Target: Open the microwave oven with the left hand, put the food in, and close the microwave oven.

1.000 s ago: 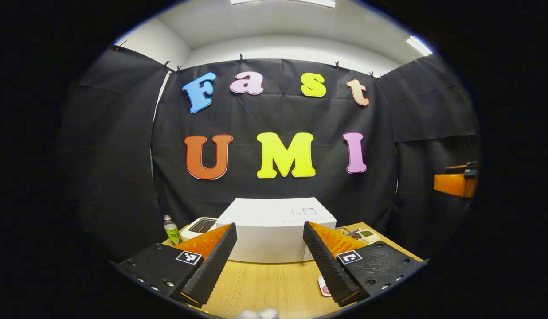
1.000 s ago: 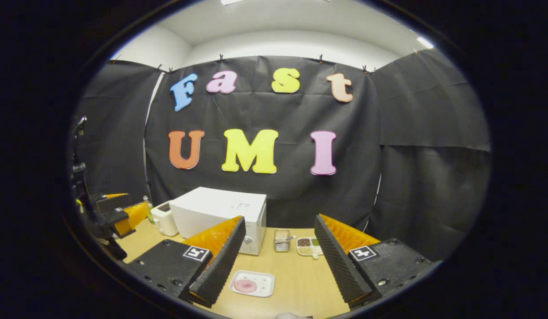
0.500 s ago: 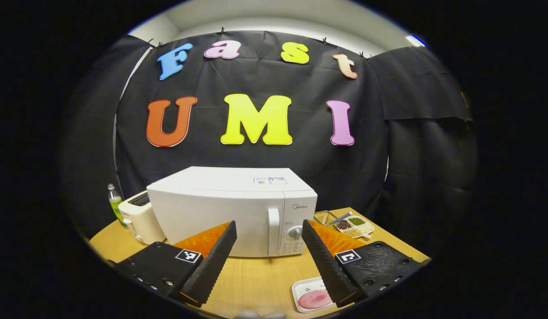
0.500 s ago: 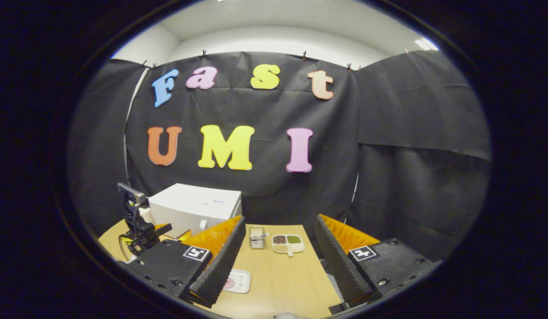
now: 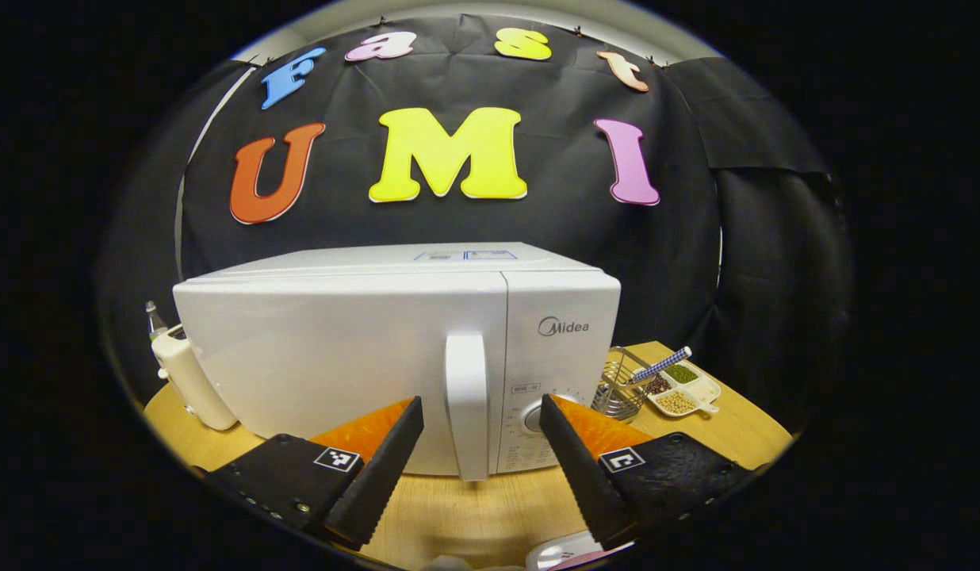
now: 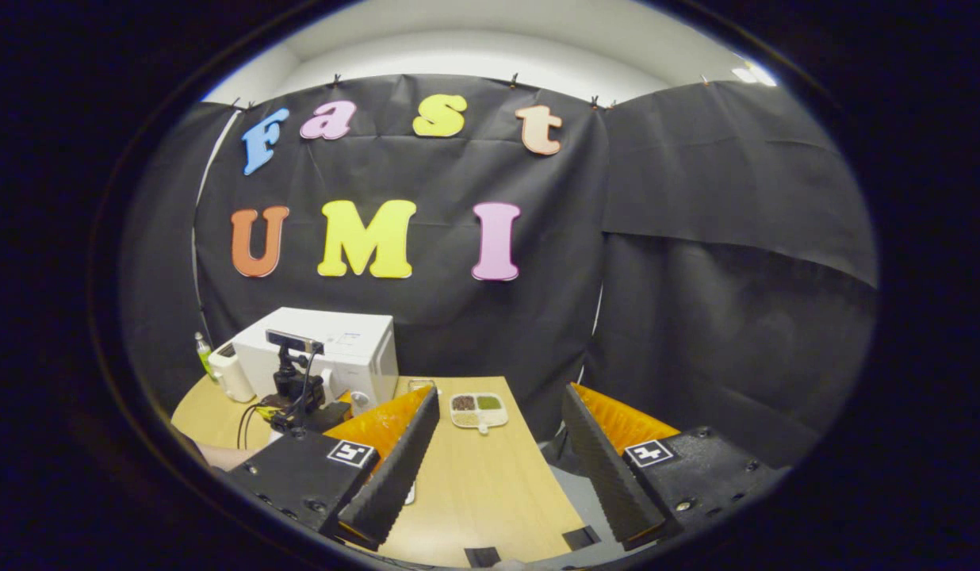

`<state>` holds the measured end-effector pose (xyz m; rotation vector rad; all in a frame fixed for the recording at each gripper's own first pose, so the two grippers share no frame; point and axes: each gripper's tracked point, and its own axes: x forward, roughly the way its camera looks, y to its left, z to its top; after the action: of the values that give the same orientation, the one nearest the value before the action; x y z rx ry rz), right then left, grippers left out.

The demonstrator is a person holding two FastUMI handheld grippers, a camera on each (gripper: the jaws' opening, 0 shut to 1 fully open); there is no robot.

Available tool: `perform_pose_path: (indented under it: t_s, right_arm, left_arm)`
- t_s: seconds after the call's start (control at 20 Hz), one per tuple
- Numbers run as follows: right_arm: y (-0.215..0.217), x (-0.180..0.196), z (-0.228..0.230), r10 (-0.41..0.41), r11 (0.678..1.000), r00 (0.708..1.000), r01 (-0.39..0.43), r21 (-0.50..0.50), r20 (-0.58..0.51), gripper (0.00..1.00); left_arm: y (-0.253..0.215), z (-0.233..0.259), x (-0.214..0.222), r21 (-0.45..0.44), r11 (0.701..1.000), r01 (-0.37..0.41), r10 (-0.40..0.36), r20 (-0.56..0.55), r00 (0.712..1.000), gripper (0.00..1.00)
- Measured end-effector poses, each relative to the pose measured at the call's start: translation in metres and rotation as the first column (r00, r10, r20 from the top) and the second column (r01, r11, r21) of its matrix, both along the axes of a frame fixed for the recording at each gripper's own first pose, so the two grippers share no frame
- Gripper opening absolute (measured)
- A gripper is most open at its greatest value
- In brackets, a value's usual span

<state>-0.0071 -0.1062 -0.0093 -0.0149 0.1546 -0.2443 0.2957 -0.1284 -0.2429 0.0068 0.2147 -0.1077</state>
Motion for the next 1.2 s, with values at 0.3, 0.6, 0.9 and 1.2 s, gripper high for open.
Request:
perform_pose_path:
  t_s: [0.3,0.6,0.9,1.2]
  right_arm:
    - [0.0,0.004,-0.009,0.005,1.0,1.0,-0.004,0.023,-0.016,1.0]
    - [0.02,0.029,-0.002,0.083,0.997,0.997,-0.083,0.003,-0.003,1.0]
    - [0.068,0.073,0.005,0.252,0.967,0.967,-0.253,-0.025,-0.034,1.0]
    - [0.115,0.103,0.005,0.423,0.906,0.906,-0.423,-0.023,-0.027,1.0]
  left_arm:
    - [0.008,-0.01,0.007,-0.008,0.999,-0.038,0.038,-0.009,0.999,0.28]
    - [0.011,-0.007,0.001,-0.012,1.0,0.003,-0.004,-0.035,0.999,0.12]
    - [0.01,-0.008,-0.002,-0.047,0.999,0.006,-0.009,-0.054,0.998,0.11]
    - [0.029,-0.011,-0.069,-0.017,0.999,0.028,-0.028,-0.019,0.999,0.11]
